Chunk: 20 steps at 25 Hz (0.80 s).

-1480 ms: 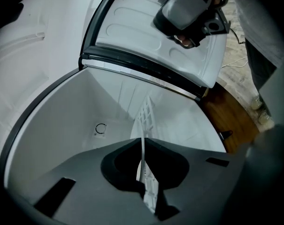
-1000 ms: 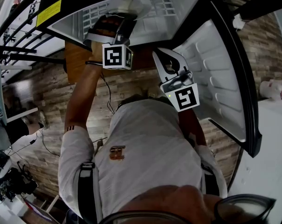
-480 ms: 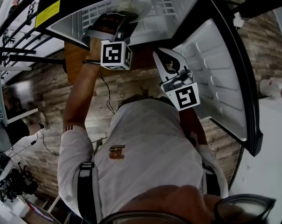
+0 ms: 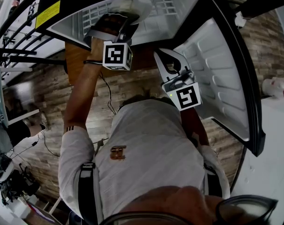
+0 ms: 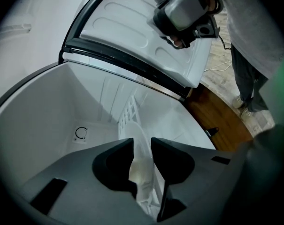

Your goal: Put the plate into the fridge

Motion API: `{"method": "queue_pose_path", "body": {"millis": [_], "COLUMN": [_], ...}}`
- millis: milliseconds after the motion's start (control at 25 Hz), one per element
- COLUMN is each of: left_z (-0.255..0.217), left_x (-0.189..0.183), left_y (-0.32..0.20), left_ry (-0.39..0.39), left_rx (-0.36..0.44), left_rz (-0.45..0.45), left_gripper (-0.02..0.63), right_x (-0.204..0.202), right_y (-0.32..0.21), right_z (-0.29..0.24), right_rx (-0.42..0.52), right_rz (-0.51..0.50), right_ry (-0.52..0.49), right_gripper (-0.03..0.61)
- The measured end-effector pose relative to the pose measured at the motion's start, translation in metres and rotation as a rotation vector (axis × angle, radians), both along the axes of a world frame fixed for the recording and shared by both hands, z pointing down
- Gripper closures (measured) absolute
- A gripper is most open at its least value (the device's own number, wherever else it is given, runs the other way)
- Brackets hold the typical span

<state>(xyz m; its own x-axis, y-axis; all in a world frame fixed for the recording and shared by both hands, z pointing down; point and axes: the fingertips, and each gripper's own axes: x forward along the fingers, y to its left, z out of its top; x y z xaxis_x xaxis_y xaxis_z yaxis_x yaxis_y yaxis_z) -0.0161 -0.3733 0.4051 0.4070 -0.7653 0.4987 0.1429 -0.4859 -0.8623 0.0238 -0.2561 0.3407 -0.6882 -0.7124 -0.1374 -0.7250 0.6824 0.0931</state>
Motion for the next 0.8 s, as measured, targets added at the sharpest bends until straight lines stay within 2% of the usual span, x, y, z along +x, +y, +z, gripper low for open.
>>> {"method": "queue_pose_path", "body": {"millis": [240, 400, 600, 800], "left_z": [0.000, -0.007, -0.022, -0.035], "left_x": [0.003, 0.009, 0.014, 0.018], "left_y": [0.003, 0.011, 0.029, 0.051], "left_ry": [-0.005, 0.025, 0.127, 0.248], "left_rx": [0.064, 0.128, 0.207, 0.232], "left_rz": [0.020, 0.057, 0.086, 0.088], "left_gripper": [0.474, 0.460, 0.460, 0.474], "right_x": [0.002, 0.002, 0.001, -0.002], "right_y": [0.000, 0.000, 0.000, -0.001], "right_z": [0.004, 0.005, 0.005, 0.004], "right_rx": [-0.004, -0.008, -0.009, -0.005], "right_rz": [0.005, 0.005, 0.003, -0.004], "right_ry": [0.003, 0.000, -0.003, -0.001], "right_gripper": [0.546, 0.546, 0.546, 0.546]}}
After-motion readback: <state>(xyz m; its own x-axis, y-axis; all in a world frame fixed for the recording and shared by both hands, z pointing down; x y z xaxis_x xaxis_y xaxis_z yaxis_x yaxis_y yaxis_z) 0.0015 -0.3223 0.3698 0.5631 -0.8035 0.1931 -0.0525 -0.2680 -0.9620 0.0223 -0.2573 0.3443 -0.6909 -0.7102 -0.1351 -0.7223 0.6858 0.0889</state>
